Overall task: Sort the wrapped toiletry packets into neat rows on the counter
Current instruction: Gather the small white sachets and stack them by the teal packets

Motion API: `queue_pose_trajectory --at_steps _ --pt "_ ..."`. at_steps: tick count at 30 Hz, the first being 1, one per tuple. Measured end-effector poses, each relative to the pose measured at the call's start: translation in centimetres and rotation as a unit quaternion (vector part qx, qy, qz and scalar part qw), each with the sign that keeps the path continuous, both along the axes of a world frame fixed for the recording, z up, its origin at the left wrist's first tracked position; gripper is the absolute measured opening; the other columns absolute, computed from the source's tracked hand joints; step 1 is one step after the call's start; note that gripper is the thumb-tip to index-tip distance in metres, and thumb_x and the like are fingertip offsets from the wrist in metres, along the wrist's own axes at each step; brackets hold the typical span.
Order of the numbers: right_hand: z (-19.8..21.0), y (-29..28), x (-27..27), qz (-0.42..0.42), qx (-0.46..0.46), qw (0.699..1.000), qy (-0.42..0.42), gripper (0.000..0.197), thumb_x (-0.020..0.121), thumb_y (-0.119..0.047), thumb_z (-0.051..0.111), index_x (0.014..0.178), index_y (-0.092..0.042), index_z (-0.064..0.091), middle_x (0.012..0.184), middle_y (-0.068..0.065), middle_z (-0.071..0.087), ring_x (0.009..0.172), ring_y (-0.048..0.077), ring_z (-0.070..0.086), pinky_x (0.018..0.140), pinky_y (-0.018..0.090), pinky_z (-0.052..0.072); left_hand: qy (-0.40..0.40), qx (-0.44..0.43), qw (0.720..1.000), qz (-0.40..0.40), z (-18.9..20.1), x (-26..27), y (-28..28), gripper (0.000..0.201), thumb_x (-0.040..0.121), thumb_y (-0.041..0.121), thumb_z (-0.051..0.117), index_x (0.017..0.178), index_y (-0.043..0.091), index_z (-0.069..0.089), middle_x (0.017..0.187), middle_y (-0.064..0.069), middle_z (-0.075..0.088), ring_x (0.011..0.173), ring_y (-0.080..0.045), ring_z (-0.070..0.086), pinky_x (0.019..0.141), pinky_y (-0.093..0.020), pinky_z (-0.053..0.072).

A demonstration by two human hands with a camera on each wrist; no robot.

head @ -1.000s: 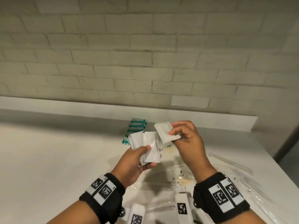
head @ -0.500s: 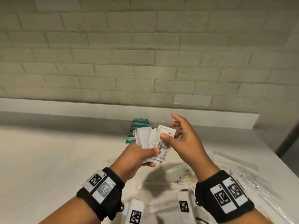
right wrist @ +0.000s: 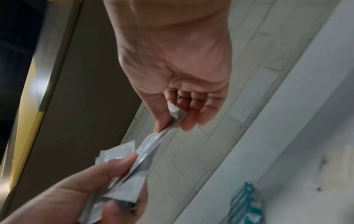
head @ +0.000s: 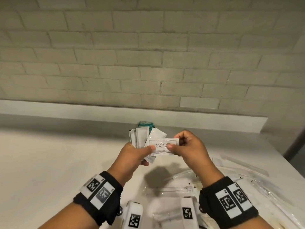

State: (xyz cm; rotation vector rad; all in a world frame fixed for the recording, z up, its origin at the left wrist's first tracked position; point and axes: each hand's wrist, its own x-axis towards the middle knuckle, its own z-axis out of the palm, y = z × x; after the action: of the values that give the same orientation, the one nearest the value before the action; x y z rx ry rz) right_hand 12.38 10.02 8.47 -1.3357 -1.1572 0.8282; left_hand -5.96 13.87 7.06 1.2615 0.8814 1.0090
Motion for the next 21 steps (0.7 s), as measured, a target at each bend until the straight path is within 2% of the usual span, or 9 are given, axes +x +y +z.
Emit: queue_pose_trajectory --at_steps 3,5,6,8,11,14,17,19,21 --pt "0.1 0.1 0.6 -0.017 -0.014 0.999 -0.029 0.028 0.074 0.003 0.076 0.062 -0.011 0.055 0.061 0.011 0.057 0.057 0.019 0.049 0.056 0.030 0.041 0.013 0.008 1.000 0.006 -0.1 0.0 0.5 0.032 0.068 0.025 0.069 0.097 0.011 0.071 0.080 -0.002 0.074 0.062 -0.012 0.063 0.051 -0.024 0.048" --pt "0.4 0.0 1.0 -0.028 -0.009 0.994 -0.108 0.027 0.074 -0.003 0.077 0.060 -0.015 0.058 0.064 0.005 0.060 0.062 0.017 0.052 0.060 0.028 0.041 0.017 0.011 1.000 0.004 -0.1 0.2 0.7 0.032 0.067 0.025 0.069 0.096 0.011 0.071 0.078 -0.003 0.073 0.061 -0.012 0.063 0.050 -0.024 0.047" --pt "0.6 0.0 1.2 -0.030 -0.009 0.982 -0.185 0.024 0.074 -0.008 0.079 0.063 -0.020 0.061 0.068 -0.003 0.061 0.067 0.014 0.054 0.064 0.028 0.042 0.021 0.012 1.000 0.000 -0.1 0.2 0.8 0.032 0.066 0.025 0.070 0.095 0.011 0.072 0.079 -0.004 0.073 0.062 -0.013 0.063 0.050 -0.023 0.047" --pt "1.4 -0.2 1.0 0.000 -0.022 0.950 -0.311 0.027 0.069 -0.019 0.082 0.085 -0.031 0.065 0.084 -0.013 0.059 0.084 0.009 0.056 0.076 0.027 0.045 0.033 0.012 0.999 -0.013 0.0 0.3 1.0 0.029 0.066 0.025 0.070 0.092 0.013 0.072 0.081 -0.004 0.073 0.064 -0.014 0.063 0.051 -0.023 0.047" --pt "2.1 -0.3 -0.3 0.053 -0.083 0.935 -0.340 0.064 0.064 -0.025 0.086 0.115 -0.036 0.050 0.093 -0.015 0.056 0.090 0.010 0.059 0.079 0.030 0.050 0.037 0.015 0.998 -0.040 0.0 0.3 1.0 0.027 0.067 0.025 0.070 0.093 0.016 0.072 0.083 -0.003 0.075 0.066 -0.013 0.065 0.053 -0.025 0.049" --pt "2.1 0.1 -0.3 0.046 -0.104 0.943 -0.312 0.072 0.071 -0.017 0.082 0.129 -0.036 0.044 0.090 -0.014 0.049 0.086 0.013 0.058 0.069 0.027 0.046 0.021 0.015 0.999 -0.026 0.0 0.1 0.7 0.030 0.071 0.028 0.068 0.099 0.016 0.071 0.086 -0.003 0.074 0.070 -0.013 0.066 0.054 -0.026 0.050" --pt "1.9 0.3 0.7 0.040 -0.096 0.976 -0.190 0.073 0.074 -0.009 0.080 0.135 -0.032 0.046 0.100 -0.002 0.052 0.082 0.015 0.059 0.061 0.021 0.046 0.022 0.005 0.999 -0.024 -0.1 -0.6 0.7 0.032 0.072 0.028 0.068 0.101 0.016 0.070 0.086 0.000 0.073 0.071 -0.013 0.065 0.055 -0.025 0.050" --pt "1.9 0.1 0.5 0.092 -0.091 0.988 -0.084 0.046 0.078 -0.001 0.075 0.119 -0.015 0.060 0.093 0.006 0.061 0.070 0.017 0.057 0.052 0.019 0.046 0.032 0.006 0.998 -0.057 0.0 -0.8 0.5 0.035 0.072 0.028 0.069 0.105 0.016 0.069 0.089 -0.001 0.073 0.073 -0.012 0.065 0.056 -0.025 0.050" --pt "1.9 0.3 0.0 0.122 -0.059 0.990 -0.048 0.017 0.079 0.003 0.072 0.092 -0.004 0.064 0.074 0.010 0.060 0.060 0.016 0.053 0.053 0.022 0.044 0.039 0.008 0.997 -0.065 0.0 -0.6 0.4 0.038 0.078 0.033 0.074 0.111 0.016 0.068 0.094 -0.002 0.073 0.078 -0.014 0.066 0.058 -0.027 0.052"
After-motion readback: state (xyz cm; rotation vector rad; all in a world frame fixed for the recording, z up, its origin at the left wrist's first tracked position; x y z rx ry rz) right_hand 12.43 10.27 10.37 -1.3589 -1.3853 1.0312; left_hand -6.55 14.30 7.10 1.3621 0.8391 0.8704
